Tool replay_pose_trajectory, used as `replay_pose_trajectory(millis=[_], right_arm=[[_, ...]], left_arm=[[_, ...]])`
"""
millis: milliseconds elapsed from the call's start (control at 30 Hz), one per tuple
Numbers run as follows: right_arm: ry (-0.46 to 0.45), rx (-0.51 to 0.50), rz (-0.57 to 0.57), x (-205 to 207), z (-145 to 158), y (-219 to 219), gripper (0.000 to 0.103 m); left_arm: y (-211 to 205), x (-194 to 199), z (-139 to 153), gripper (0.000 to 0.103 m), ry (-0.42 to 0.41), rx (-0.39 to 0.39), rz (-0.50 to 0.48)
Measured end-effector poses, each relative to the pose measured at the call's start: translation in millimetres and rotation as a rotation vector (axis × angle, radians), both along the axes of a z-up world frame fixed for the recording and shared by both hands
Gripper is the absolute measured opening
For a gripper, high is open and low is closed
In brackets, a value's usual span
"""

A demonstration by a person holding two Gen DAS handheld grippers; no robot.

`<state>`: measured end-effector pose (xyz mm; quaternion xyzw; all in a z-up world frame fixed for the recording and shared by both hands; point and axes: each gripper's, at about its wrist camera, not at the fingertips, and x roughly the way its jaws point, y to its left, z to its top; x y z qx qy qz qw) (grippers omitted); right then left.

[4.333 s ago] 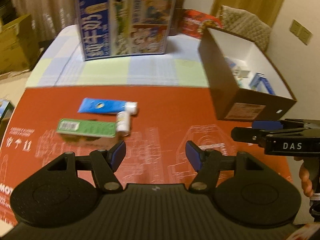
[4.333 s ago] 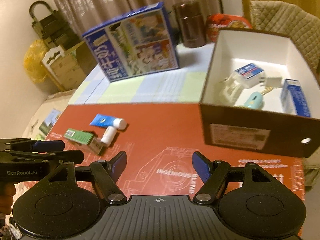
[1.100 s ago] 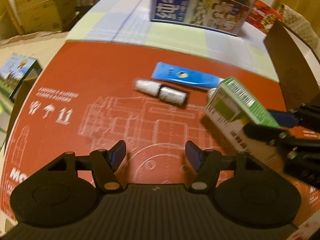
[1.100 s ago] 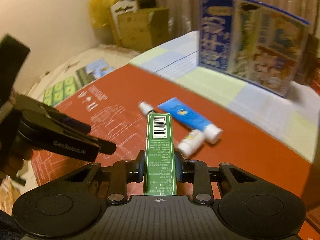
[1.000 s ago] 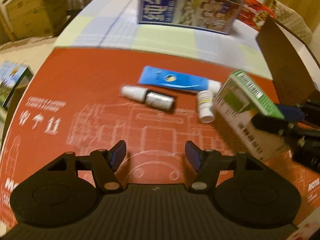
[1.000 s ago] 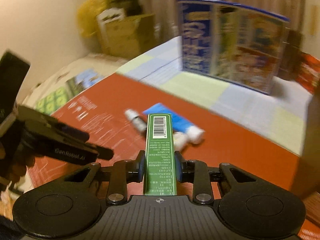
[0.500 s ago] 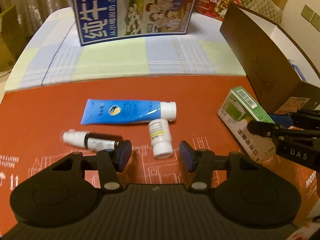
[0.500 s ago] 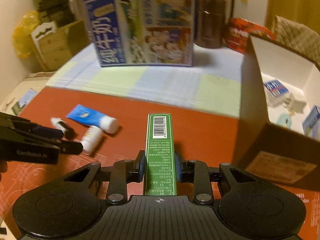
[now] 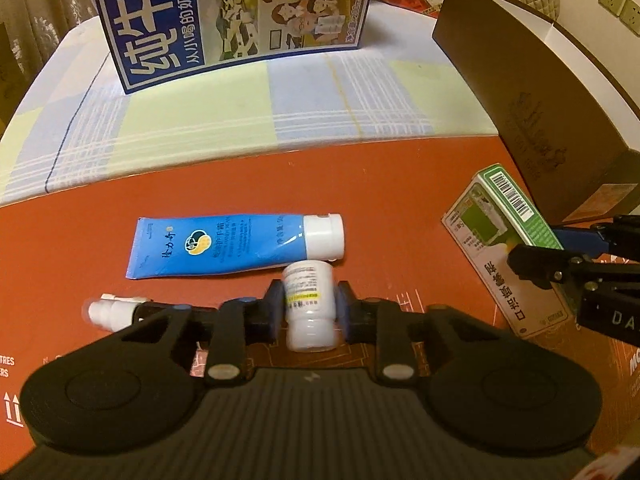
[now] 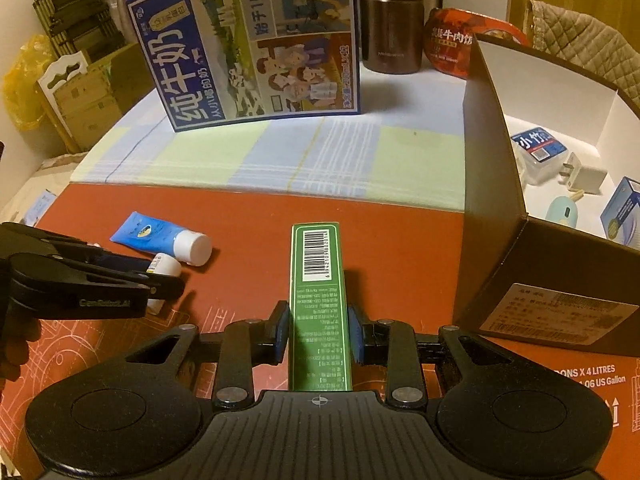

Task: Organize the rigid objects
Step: 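Grasp the white pill bottle with the left gripper while the right holds the green box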

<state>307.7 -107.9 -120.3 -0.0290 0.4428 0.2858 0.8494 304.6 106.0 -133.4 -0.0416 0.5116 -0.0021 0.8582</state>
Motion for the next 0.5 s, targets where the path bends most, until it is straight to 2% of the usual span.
replay_pose_trajectory(millis=[300,500], right_arm=[[0.026,-0.027,0.004,9,-5,8,0.031],[0.025,-0.032,0.011,12,-7,11,0.031]], left_arm=[[-8,-8,0,0.022,0.014,-0.013,0.002],[-14,-12,-1,0.022,0.034,0.012,0.014]])
